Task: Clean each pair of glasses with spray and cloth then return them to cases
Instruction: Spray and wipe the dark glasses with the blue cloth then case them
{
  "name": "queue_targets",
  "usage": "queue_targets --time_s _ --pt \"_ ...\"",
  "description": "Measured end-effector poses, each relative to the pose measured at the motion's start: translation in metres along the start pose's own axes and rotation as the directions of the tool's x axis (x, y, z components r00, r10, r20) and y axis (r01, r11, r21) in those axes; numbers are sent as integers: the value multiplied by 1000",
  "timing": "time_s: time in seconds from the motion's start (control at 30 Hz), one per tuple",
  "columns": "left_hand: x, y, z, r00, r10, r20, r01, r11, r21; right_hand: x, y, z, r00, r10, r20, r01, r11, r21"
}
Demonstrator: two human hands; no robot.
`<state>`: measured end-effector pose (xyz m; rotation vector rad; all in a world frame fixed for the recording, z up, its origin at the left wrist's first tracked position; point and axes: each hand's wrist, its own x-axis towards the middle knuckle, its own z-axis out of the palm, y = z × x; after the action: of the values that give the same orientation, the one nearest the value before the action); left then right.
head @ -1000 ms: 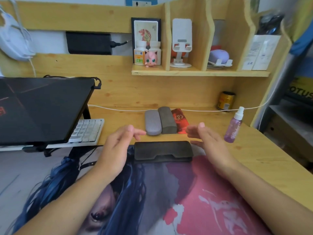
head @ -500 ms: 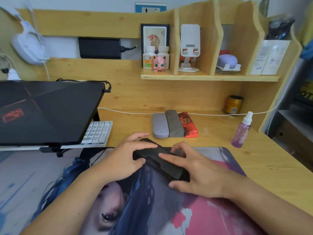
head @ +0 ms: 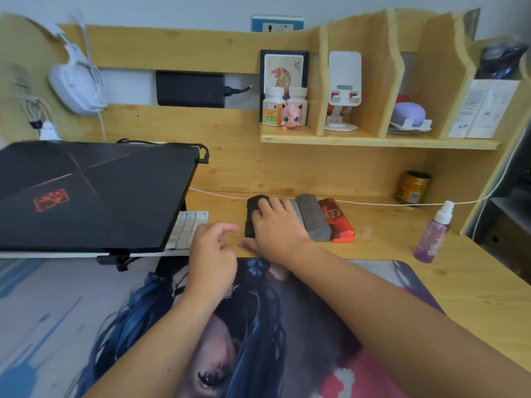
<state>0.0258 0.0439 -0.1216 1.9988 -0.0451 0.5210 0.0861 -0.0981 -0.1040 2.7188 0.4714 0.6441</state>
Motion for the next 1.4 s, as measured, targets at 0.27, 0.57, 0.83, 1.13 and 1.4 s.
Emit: queue_targets --time_s 0.27,0.57,0.83,1.13,1.4 --pt "-5 3 1 991 60 119 -68 996 61 -55 31 -20 953 157 -260 -39 913 407" --pt "-53 46 56 876 378 300 -427 897 116 -167 173 -9 394 919 24 -616 245 749" --pt "-66 49 56 834 384 396 -448 891 78 -160 147 -32 640 733 230 -387 49 921" --pt "-58 54 45 946 117 303 -129 991 22 -132 105 -15 916 400 -27 -261 646 717" --pt "-53 48 36 929 136 345 -213 957 199 -106 173 50 779 591 209 -614 649 449"
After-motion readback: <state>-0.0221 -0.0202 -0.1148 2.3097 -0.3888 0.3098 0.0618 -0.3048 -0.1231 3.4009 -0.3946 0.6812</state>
